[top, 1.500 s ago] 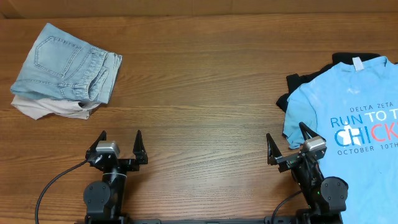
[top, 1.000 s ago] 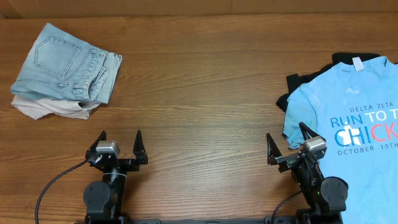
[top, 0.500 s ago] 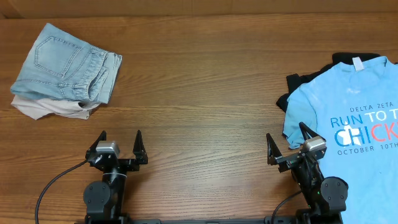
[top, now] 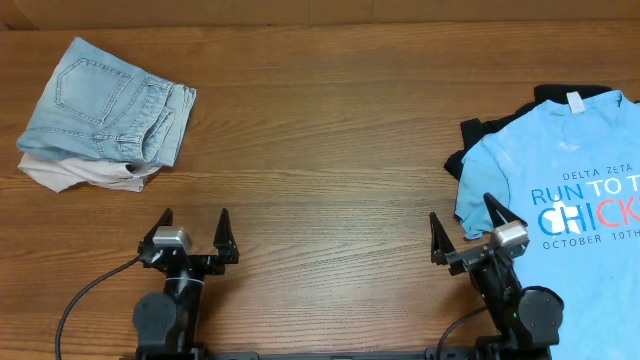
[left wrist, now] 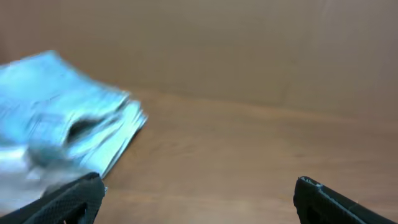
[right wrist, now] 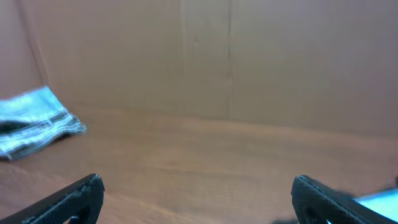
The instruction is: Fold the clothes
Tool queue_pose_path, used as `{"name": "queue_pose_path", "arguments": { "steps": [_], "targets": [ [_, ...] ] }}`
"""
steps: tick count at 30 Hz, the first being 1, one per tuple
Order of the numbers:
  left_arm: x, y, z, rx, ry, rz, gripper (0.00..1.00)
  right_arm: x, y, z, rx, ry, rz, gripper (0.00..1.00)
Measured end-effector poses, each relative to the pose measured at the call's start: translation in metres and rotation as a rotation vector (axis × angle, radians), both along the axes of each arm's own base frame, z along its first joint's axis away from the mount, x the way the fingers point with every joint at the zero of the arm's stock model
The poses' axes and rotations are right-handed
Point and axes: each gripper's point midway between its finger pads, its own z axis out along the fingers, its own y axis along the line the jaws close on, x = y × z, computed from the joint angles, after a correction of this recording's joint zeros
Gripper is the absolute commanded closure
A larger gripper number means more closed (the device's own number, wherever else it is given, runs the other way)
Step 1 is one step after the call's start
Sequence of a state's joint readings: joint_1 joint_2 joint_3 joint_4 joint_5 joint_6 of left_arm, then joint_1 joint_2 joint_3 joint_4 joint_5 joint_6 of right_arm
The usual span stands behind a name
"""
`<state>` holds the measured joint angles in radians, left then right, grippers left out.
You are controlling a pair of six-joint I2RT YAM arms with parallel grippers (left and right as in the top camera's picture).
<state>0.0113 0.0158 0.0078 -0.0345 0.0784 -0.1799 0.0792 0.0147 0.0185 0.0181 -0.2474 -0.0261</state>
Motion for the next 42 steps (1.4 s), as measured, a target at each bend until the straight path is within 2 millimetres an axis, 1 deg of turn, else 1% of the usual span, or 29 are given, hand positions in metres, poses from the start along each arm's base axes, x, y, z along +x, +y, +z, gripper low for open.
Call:
{"name": "queue_pose_path", "arguments": {
  "steps": [2, 4, 5, 6, 9, 11, 13, 16, 19, 22, 25, 26, 27, 29, 32, 33, 34, 35, 36, 38, 39, 40, 42],
  "targets": [
    [-0.001, -0.009, 0.023, -0.009, -0.093, -0.051, 0.0, -0.005, 0.006, 0.018, 0.002, -0.078, 0.039, 0.0],
    [-0.004, -0.016, 0.044, -0.011, -0.176, -0.097, 0.0, -0.009, 0.011, 0.029, 0.019, -0.118, 0.071, 0.0],
    [-0.005, -0.018, 0.049, -0.012, -0.197, -0.108, 0.0, -0.01, 0.012, 0.031, 0.044, -0.11, 0.084, 0.0],
    [-0.009, -0.022, 0.063, -0.011, -0.243, -0.133, 0.0, -0.01, 0.012, 0.031, 0.064, -0.098, 0.089, 0.0],
    [-0.017, -0.026, 0.092, -0.007, -0.291, -0.156, 0.0, -0.012, 0.012, 0.037, 0.129, -0.029, 0.094, 0.0],
    [-0.024, -0.027, 0.115, -0.003, -0.291, -0.161, 0.0, -0.014, 0.009, 0.049, 0.156, 0.01, 0.081, 0.0],
    [-0.028, -0.028, 0.136, 0.013, -0.264, -0.162, 0.0, -0.016, 0.006, 0.058, 0.172, 0.092, 0.055, 0.0],
    [-0.026, -0.028, 0.162, 0.028, -0.169, -0.165, 0.0, -0.014, -0.001, 0.074, 0.181, 0.226, 0.001, 0.0],
    [-0.014, -0.028, 0.183, 0.035, -0.049, -0.167, 0.0, -0.003, -0.005, 0.083, 0.162, 0.378, -0.043, 0.0],
    [0.006, -0.028, 0.196, 0.032, 0.092, -0.17, 0.0, 0.016, -0.006, 0.084, 0.134, 0.542, -0.073, 0.0],
    [0.031, -0.028, 0.204, 0.02, 0.278, -0.177, 0.0, 0.049, -0.004, 0.08, 0.099, 0.72, -0.09, 0.0],
    [0.036, -0.028, 0.207, 0.017, 0.308, -0.178, 0.0, 0.058, -0.003, 0.078, 0.091, 0.759, -0.093, 0.0],
    [0.045, -0.028, 0.21, 0.013, 0.353, -0.18, 0.0, 0.072, -0.002, 0.075, 0.083, 0.801, -0.097, 0.0],
    [0.058, -0.029, 0.209, 0.004, 0.442, -0.183, 0.0, 0.093, 0.0, 0.066, 0.073, 0.879, -0.097, 0.0],
    [0.071, -0.029, 0.196, -0.01, 0.581, -0.185, 0.0, 0.124, 0.006, 0.051, 0.07, 0.963, -0.079, 0.0],
    [0.075, -0.028, 0.19, -0.014, 0.631, -0.186, 0.0, 0.133, 0.008, 0.048, 0.071, 0.972, -0.075, 0.09],
    [0.078, -0.028, 0.183, -0.019, 0.675, -0.186, 0.0, 0.148, 0.008, 0.043, 0.069, 0.974, -0.074, 0.17],
    [0.081, -0.028, 0.176, -0.023, 0.715, -0.186, 0.0, 0.154, 0.007, 0.041, 0.079, 0.974, -0.08, 0.25],
    [0.083, -0.028, 0.169, -0.026, 0.751, -0.186, 0.0, 0.165, 0.002, 0.034, 0.083, 0.978, -0.103, 0.27],
    [0.085, -0.028, 0.154, -0.034, 0.817, -0.186, 0.0, 0.179, -0.014, 0.017, 0.125, 1.012, -0.19, 0.1],
    [0.085, -0.029, 0.147, -0.037, 0.847, -0.187, 0.0, 0.184, -0.026, 0.006, 0.146, 1.036, -0.248, 0.09],
    [0.084, -0.029, 0.142, -0.041, 0.87, -0.191, 0.0, 0.189, -0.037, -0.006, 0.167, 1.06, -0.305, 0.1],
    [0.084, -0.031, 0.138, -0.05, 0.887, -0.202, 0.0, 0.198, -0.06, -0.031, 0.192, 1.103, -0.404, 0.18]
  ]
}}
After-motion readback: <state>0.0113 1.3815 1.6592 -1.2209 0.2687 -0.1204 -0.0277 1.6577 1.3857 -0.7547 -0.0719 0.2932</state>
